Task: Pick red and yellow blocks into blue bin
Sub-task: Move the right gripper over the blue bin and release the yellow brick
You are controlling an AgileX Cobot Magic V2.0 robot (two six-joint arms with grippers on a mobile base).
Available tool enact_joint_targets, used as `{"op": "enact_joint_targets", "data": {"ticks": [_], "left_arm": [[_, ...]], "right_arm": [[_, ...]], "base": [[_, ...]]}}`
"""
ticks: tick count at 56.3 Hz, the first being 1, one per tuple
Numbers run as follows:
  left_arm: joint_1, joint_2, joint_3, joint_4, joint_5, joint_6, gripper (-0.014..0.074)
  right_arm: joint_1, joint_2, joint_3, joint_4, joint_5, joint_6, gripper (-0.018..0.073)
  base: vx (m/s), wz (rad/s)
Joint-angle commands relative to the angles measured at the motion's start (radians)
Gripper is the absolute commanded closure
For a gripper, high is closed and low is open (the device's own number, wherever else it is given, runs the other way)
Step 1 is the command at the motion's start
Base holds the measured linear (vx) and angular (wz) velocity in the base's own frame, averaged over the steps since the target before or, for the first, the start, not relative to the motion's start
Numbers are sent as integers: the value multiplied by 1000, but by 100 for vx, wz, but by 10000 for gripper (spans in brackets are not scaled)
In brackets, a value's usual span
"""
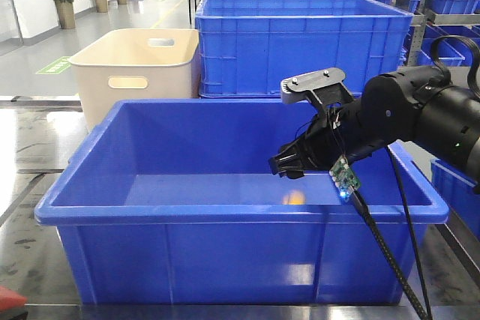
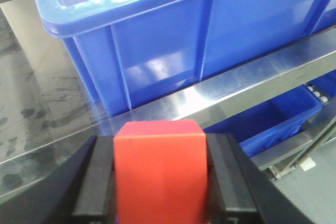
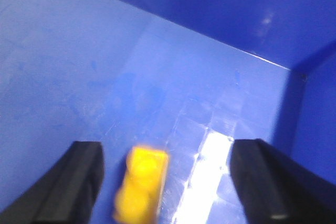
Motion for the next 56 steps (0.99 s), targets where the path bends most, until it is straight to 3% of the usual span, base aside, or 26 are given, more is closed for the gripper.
{"op": "enact_joint_targets", "data": {"ticks": [1,21,39,56], "left_arm": [[-5,0,-27,-8,-79,-1,332],[-5,0,-27,-8,-79,-1,332],[-5,0,-27,-8,-79,-1,332],[-5,0,-27,-8,-79,-1,332]], "right_arm": [[0,-54,-37,-17,-58,-4,-49],[1,-170,1,14,-29,43,-13],[1,-621,428,57,-104,-62,-13],[1,-1067,795,57,-127,-65,-13]], "base": [[0,0],[0,0],[0,0],[0,0]]}}
